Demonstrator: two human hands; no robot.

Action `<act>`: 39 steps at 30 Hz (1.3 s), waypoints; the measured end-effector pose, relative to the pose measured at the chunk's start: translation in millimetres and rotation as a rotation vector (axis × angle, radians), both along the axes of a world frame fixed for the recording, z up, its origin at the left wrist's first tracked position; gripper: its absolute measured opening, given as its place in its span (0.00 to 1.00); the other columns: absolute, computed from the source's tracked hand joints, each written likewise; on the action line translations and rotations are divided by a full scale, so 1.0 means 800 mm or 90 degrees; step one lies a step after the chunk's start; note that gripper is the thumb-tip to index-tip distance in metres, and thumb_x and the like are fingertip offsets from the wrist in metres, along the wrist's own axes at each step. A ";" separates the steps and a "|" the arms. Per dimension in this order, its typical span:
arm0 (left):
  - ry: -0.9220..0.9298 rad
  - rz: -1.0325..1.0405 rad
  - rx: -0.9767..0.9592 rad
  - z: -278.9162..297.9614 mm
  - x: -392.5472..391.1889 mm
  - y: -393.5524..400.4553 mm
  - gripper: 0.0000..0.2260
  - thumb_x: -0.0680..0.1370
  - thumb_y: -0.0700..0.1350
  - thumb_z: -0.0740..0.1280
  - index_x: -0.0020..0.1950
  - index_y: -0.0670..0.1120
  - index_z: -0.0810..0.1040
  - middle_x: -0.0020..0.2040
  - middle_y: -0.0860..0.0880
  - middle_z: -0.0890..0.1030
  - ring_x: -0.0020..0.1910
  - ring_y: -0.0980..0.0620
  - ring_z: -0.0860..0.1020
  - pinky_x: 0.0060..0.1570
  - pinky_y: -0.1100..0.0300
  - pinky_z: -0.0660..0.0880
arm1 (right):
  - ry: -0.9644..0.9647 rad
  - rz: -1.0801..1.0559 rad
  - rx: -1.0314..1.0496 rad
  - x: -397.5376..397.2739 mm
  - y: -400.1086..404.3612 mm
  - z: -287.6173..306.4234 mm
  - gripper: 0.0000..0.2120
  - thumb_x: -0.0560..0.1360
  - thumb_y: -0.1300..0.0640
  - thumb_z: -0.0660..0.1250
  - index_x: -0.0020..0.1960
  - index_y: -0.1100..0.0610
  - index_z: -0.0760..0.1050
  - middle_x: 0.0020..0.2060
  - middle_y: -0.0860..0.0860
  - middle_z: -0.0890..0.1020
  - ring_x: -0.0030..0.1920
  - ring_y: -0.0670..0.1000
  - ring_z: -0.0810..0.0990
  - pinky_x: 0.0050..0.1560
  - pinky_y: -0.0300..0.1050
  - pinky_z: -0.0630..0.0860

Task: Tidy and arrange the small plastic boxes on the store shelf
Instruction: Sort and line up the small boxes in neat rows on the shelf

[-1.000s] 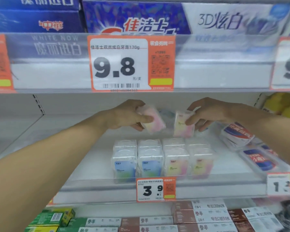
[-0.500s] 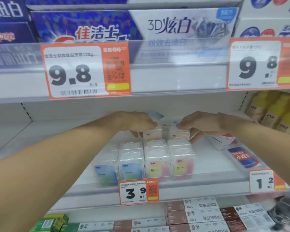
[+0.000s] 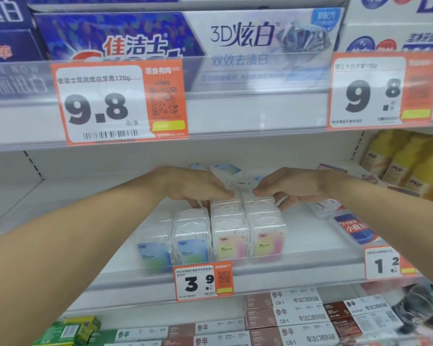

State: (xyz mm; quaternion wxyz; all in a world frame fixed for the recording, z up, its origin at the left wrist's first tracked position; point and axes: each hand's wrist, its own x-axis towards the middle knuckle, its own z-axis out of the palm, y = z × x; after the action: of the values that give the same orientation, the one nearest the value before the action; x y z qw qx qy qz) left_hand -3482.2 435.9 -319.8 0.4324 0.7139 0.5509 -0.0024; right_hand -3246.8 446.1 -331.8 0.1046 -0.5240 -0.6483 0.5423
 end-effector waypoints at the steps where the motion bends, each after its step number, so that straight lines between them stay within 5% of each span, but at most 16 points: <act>1: 0.005 -0.003 -0.002 0.000 0.000 -0.001 0.08 0.79 0.56 0.63 0.48 0.55 0.78 0.38 0.56 0.80 0.36 0.58 0.78 0.38 0.65 0.74 | -0.001 0.000 -0.002 -0.001 0.000 0.000 0.17 0.77 0.54 0.69 0.62 0.63 0.79 0.51 0.59 0.84 0.47 0.54 0.82 0.49 0.44 0.81; 6: 0.017 -0.020 -0.008 0.004 0.002 -0.003 0.13 0.80 0.56 0.61 0.62 0.54 0.74 0.44 0.56 0.79 0.39 0.58 0.76 0.40 0.66 0.73 | -0.008 0.003 -0.003 0.000 0.001 0.000 0.17 0.77 0.54 0.69 0.62 0.62 0.79 0.49 0.56 0.85 0.46 0.53 0.83 0.47 0.44 0.81; 13: 0.008 -0.009 -0.029 0.006 -0.003 -0.003 0.19 0.81 0.59 0.58 0.62 0.49 0.77 0.47 0.53 0.81 0.41 0.56 0.78 0.46 0.62 0.77 | -0.030 -0.046 0.014 0.004 0.010 0.008 0.23 0.80 0.41 0.60 0.54 0.60 0.83 0.50 0.56 0.86 0.48 0.55 0.84 0.51 0.51 0.82; 17: -0.051 0.076 0.086 -0.001 -0.005 0.013 0.20 0.83 0.54 0.56 0.55 0.41 0.80 0.51 0.45 0.82 0.43 0.49 0.79 0.50 0.54 0.78 | -0.275 -0.145 0.298 0.015 0.039 -0.003 0.12 0.80 0.54 0.64 0.57 0.58 0.81 0.57 0.56 0.82 0.56 0.56 0.80 0.56 0.46 0.76; 20: -0.028 0.111 0.226 -0.008 0.000 0.038 0.13 0.81 0.47 0.60 0.51 0.40 0.81 0.47 0.45 0.82 0.39 0.51 0.78 0.39 0.61 0.76 | -0.388 -0.090 0.344 0.020 0.059 -0.018 0.17 0.78 0.55 0.66 0.66 0.48 0.74 0.69 0.52 0.73 0.58 0.53 0.74 0.54 0.40 0.69; 22: 0.015 0.089 0.299 -0.013 0.004 0.055 0.11 0.78 0.44 0.63 0.47 0.38 0.81 0.41 0.46 0.79 0.37 0.50 0.74 0.36 0.62 0.71 | -0.384 -0.078 0.302 0.015 0.071 -0.031 0.22 0.78 0.49 0.66 0.71 0.46 0.69 0.69 0.52 0.72 0.54 0.53 0.75 0.53 0.40 0.70; 25: 0.095 0.020 0.312 -0.015 0.015 0.075 0.05 0.77 0.45 0.66 0.47 0.45 0.79 0.44 0.49 0.75 0.43 0.49 0.74 0.44 0.60 0.71 | -0.403 -0.077 0.271 0.000 0.081 -0.044 0.29 0.77 0.42 0.66 0.74 0.48 0.65 0.62 0.52 0.74 0.53 0.55 0.78 0.50 0.46 0.78; 29: 0.215 -0.104 0.280 -0.022 0.030 0.082 0.27 0.74 0.51 0.73 0.70 0.46 0.69 0.66 0.50 0.71 0.62 0.49 0.72 0.58 0.62 0.68 | -0.391 -0.117 0.226 -0.006 0.089 -0.042 0.40 0.70 0.43 0.75 0.73 0.57 0.61 0.62 0.55 0.74 0.55 0.57 0.78 0.42 0.50 0.83; 33: 0.255 -0.181 0.312 -0.040 0.047 0.096 0.31 0.74 0.47 0.73 0.74 0.46 0.65 0.71 0.46 0.68 0.67 0.48 0.70 0.62 0.63 0.68 | -0.381 -0.100 0.263 -0.003 0.090 -0.045 0.21 0.65 0.50 0.80 0.52 0.57 0.78 0.47 0.53 0.80 0.48 0.55 0.80 0.45 0.41 0.76; 36: 0.305 -0.210 0.343 -0.044 0.053 0.104 0.28 0.73 0.49 0.73 0.71 0.45 0.69 0.69 0.45 0.69 0.67 0.45 0.70 0.64 0.56 0.70 | -0.261 -0.216 0.289 0.004 0.079 -0.040 0.27 0.61 0.58 0.81 0.57 0.54 0.74 0.51 0.52 0.78 0.51 0.54 0.78 0.43 0.40 0.72; 39: 0.277 -0.197 0.343 -0.045 0.047 0.103 0.23 0.75 0.49 0.72 0.67 0.43 0.72 0.66 0.48 0.70 0.63 0.47 0.72 0.60 0.61 0.70 | -0.184 -0.301 0.334 0.015 0.069 -0.023 0.23 0.60 0.58 0.81 0.49 0.55 0.74 0.44 0.50 0.75 0.45 0.52 0.75 0.36 0.40 0.68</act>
State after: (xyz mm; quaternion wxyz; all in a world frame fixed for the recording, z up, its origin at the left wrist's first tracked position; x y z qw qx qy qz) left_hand -3444.8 518.2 -356.2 0.0964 0.8594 0.4966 -0.0745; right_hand -3234.6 501.4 -350.0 0.2652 -0.6855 -0.6345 0.2391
